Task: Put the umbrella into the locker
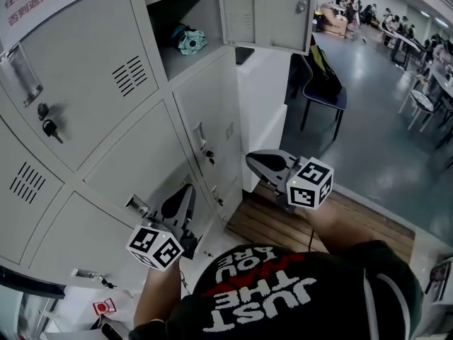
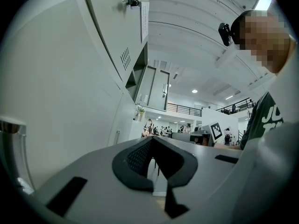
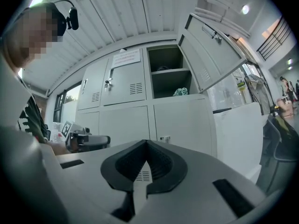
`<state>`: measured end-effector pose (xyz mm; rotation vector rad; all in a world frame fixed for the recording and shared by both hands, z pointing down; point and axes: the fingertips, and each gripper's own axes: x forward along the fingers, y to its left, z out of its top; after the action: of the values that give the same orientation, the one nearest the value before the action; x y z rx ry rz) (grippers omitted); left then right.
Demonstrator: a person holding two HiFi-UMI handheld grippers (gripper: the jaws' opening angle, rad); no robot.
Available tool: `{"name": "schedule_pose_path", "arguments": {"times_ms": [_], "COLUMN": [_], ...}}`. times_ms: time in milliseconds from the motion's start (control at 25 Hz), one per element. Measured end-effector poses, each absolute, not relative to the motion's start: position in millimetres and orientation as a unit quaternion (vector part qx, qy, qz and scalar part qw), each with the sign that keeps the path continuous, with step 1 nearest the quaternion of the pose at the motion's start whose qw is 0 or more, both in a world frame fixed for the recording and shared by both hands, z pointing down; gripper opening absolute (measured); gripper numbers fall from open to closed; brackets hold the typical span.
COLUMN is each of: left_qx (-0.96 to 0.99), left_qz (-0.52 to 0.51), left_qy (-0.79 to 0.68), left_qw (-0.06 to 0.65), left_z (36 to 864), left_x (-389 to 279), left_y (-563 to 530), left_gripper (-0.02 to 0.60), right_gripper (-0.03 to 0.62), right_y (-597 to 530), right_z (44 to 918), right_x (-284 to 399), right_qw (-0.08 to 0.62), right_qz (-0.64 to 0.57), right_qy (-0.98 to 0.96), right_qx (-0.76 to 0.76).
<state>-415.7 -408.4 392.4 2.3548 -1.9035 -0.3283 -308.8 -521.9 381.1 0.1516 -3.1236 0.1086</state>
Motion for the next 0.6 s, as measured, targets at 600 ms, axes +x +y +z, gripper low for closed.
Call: {"name": "schedule_pose_path", "arguments": {"times_ms": [600], "left_qx": [0.772], "left_qz": [-0.103], "left_qy": [-0.626], "left_qw": [0.045], "left_z": [395.7], "left_x": [-417.8], "left_y": [-408.6], "left_gripper": [0.009], "right_gripper": [0.032], "right_y": [-519.3], "right_z": [381.3], "right_x": [-316.3], "right_qw": [0.009], "right_qz": [0.019], "right_qy": [-0.999], "right_qx": [0.042]}}
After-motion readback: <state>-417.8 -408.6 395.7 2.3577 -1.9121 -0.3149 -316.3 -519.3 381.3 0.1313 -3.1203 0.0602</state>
